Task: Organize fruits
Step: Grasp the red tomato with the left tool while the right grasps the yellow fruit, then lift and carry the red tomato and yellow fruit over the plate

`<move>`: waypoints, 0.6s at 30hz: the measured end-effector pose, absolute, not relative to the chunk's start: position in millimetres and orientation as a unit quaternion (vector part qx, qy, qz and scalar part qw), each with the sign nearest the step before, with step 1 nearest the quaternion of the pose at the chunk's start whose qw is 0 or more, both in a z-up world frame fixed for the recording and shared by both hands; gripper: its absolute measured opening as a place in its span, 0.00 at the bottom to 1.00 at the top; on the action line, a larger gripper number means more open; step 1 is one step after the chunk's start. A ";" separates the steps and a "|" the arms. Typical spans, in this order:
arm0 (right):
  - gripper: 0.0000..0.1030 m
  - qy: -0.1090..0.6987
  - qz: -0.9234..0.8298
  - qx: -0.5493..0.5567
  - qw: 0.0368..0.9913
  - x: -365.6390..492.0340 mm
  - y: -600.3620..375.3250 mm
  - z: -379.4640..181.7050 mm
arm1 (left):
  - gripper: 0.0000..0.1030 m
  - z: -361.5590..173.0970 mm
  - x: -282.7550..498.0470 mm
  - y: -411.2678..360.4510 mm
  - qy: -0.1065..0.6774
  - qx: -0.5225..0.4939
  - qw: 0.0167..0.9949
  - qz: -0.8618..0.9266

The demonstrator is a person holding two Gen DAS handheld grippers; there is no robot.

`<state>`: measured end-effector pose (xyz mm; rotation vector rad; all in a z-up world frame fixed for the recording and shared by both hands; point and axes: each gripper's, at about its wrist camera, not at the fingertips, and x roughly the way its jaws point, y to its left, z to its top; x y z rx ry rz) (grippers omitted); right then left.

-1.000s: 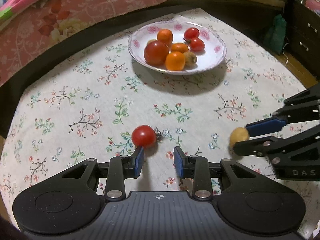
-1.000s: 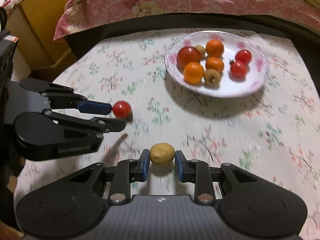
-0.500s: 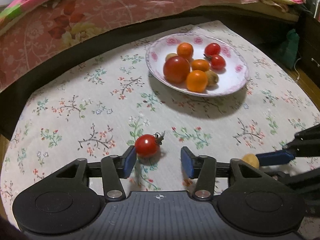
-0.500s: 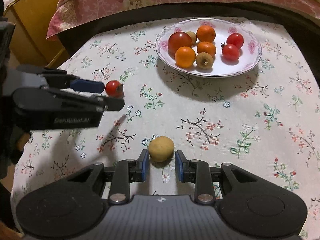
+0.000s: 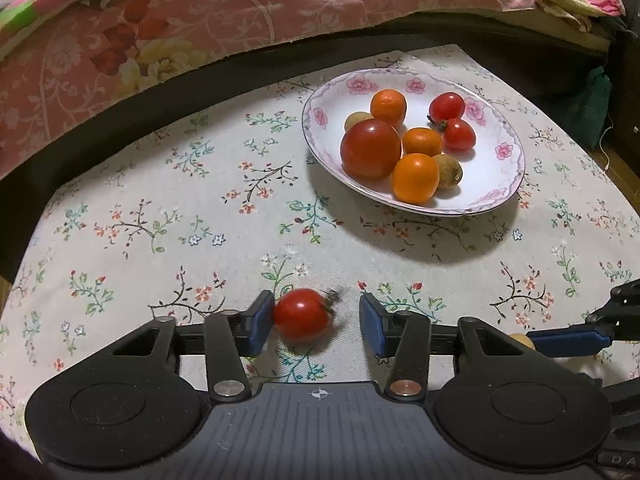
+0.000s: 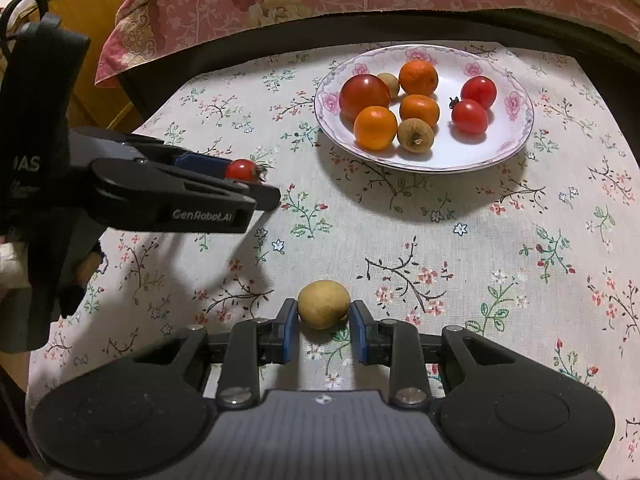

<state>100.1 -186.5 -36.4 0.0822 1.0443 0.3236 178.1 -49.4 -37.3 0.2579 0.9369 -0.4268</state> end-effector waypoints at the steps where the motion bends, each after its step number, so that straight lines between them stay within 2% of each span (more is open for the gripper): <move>1: 0.28 0.496 0.153 0.040 0.854 100.5 -187.2 -36.4 | 0.48 -38.1 178.4 -50.2 0.448 0.125 0.861 -0.204; 4: 0.28 0.496 0.152 0.042 0.854 100.5 -188.3 -35.9 | 0.44 -37.3 177.7 -50.6 0.451 0.127 0.859 -0.207; 18: 0.28 0.487 0.152 0.028 0.860 97.5 -188.3 -32.4 | 0.42 -27.8 144.5 -54.1 0.454 0.144 0.847 -0.236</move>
